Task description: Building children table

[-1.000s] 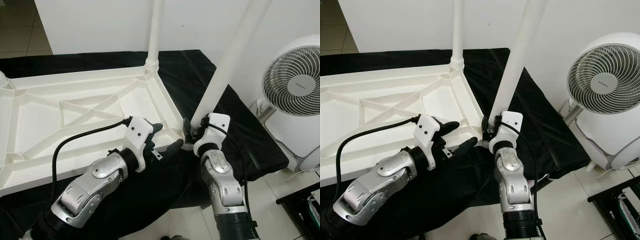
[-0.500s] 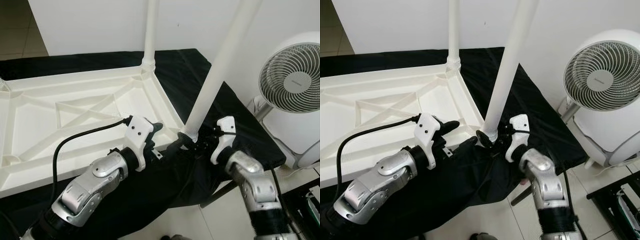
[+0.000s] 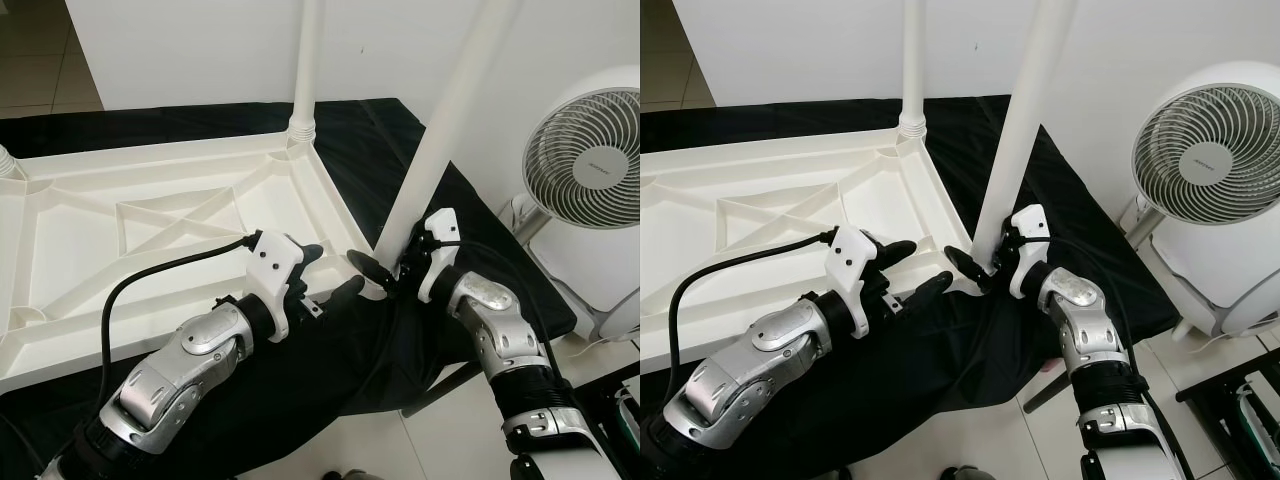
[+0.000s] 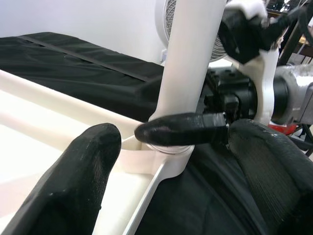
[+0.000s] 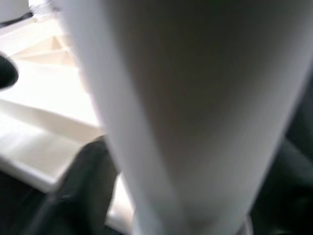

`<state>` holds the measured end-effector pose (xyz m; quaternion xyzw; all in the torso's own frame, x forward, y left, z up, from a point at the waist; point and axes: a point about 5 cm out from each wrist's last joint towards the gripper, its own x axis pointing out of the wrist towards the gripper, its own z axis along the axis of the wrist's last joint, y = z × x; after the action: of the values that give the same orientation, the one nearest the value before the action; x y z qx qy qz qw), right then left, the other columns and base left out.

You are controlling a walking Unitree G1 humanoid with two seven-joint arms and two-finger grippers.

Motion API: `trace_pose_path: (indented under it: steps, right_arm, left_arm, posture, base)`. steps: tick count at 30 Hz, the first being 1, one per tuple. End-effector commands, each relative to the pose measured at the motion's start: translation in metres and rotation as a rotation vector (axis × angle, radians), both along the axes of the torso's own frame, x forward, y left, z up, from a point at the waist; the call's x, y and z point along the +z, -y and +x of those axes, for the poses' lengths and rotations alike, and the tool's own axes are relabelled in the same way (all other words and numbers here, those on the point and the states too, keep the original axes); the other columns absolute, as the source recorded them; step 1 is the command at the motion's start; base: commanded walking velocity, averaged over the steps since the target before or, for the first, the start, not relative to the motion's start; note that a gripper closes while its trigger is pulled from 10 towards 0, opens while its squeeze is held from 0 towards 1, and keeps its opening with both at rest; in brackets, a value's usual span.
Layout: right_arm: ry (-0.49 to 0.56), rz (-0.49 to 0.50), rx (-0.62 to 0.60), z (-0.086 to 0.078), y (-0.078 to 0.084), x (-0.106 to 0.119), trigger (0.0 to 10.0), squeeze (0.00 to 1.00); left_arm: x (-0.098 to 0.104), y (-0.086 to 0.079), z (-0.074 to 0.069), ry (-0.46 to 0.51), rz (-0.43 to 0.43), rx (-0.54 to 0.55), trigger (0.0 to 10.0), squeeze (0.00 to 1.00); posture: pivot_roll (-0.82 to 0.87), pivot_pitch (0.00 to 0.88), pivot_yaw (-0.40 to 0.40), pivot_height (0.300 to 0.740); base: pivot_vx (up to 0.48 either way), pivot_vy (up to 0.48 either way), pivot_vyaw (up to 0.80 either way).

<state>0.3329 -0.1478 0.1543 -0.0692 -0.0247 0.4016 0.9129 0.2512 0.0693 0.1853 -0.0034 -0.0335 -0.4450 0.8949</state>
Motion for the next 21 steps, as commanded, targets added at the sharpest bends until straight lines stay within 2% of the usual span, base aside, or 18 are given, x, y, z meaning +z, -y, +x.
trace_pose_path:
  steps: [1,4,14,15,17,18,20,21]
  right_arm:
    - [-0.016,-0.03,0.019,-0.001,0.003,-0.006,0.0,0.0]
    - [-0.039,-0.028,0.039,-0.004,0.002,-0.015,0.0,0.0]
    - [-0.016,0.005,0.066,-0.008,-0.001,-0.019,0.0,0.0]
    - [-0.022,0.028,0.036,-0.008,-0.002,-0.018,10.0,0.0]
    - [-0.03,0.076,-0.052,-0.009,-0.003,-0.016,10.0,0.0]
    - [-0.03,0.076,-0.052,-0.009,-0.003,-0.016,10.0,0.0]
    - [-0.064,0.1,-0.162,-0.01,-0.004,-0.018,10.0,0.0]
    - [-0.064,0.1,-0.162,-0.01,-0.004,-0.018,10.0,0.0]
  left_arm:
    - [0.0,0.006,-0.012,0.001,0.017,-0.186,10.0,0.0]
    - [0.0,0.006,-0.013,-0.004,0.013,-0.181,10.0,0.0]
    - [-0.002,0.006,-0.015,-0.008,0.012,-0.178,10.0,0.0]
    - [-0.002,0.006,-0.015,-0.007,0.014,-0.178,10.0,0.0]
    - [-0.002,0.005,-0.016,-0.006,0.017,-0.179,10.0,0.0]
    - [-0.002,0.005,-0.016,-0.006,0.017,-0.179,10.0,0.0]
    - [-0.002,0.005,-0.016,-0.006,0.018,-0.179,10.0,0.0]
    - [-0.002,0.005,-0.016,-0.006,0.018,-0.179,10.0,0.0]
  posture:
    - [0.08,0.113,-0.088,0.74]
    - [0.08,0.112,-0.091,0.74]
    - [0.09,0.099,-0.097,0.74]
    - [0.09,0.096,-0.1,0.74]
    - [0.09,0.092,-0.103,0.74]
    - [0.09,0.092,-0.103,0.74]
    - [0.09,0.086,-0.105,0.74]
    - [0.09,0.086,-0.105,0.74]
  base:
    - [0.0,0.0,0.0]
    - [0.0,0.0,0.0]
    - [0.0,0.0,0.0]
    - [0.0,0.0,0.0]
    - [0.0,0.0,0.0]
    - [0.0,0.0,0.0]
    - [0.0,0.0,0.0]
    - [0.0,0.0,0.0]
